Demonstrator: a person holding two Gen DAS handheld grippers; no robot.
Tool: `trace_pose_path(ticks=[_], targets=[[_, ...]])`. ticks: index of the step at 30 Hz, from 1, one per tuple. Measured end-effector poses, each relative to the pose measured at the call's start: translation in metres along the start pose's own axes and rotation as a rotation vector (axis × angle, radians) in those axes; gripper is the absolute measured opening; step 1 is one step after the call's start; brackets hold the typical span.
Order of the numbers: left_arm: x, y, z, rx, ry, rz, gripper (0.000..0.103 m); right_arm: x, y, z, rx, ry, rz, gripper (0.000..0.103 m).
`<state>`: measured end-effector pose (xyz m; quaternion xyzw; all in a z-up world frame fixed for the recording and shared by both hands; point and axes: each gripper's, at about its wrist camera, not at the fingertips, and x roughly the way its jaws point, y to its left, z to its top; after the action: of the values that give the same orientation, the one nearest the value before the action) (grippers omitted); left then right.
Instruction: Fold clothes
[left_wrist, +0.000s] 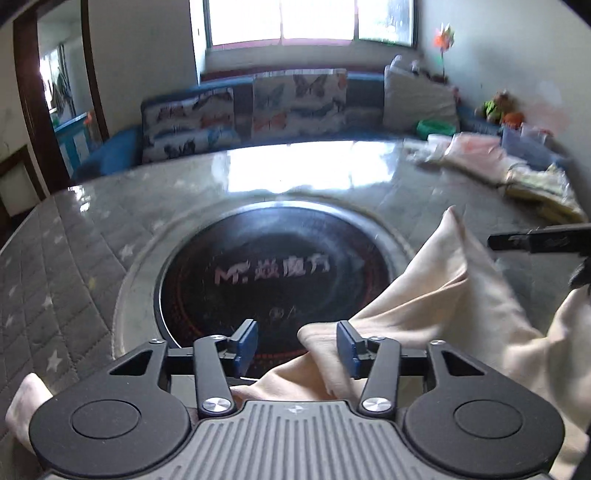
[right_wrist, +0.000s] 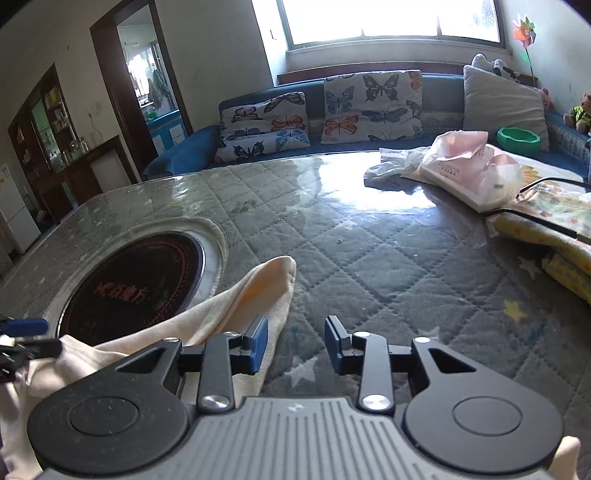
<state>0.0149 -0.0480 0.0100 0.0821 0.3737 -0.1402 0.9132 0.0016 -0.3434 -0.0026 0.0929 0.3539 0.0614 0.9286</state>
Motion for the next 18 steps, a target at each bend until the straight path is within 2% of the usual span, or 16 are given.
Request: trace_pose_path(ticks=[2, 5, 6, 9, 14, 18], targets=[[0.006, -0.002, -0.001, 0.003, 0.010, -0.013, 0.050, 0.001, 0.002, 0.000, -0.004, 0.002, 0.000, 0.034], [0.010, -0.006, -0.001, 0.006, 0.015, -0.052, 0.019, 0.003, 0.003, -0.001, -0.006, 0.004, 0.003, 0.035], [0.009, -0.007, -0.001, 0.001, 0.014, -0.059, 0.012, 0.003, 0.003, -0.001, -0.005, 0.004, 0.001, 0.036], [0.001, -0.008, 0.001, -0.001, -0.019, -0.062, 0.008, 0.003, 0.002, 0.000, -0.004, 0.005, -0.003, 0.037], [-0.011, -0.007, 0.006, -0.003, -0.077, -0.032, 0.006, 0.003, 0.000, -0.001, 0.004, 0.006, -0.011, 0.037], [-0.014, -0.004, 0.010, -0.015, -0.090, -0.025, 0.006, 0.002, 0.002, -0.001, -0.001, 0.007, -0.013, 0.038]])
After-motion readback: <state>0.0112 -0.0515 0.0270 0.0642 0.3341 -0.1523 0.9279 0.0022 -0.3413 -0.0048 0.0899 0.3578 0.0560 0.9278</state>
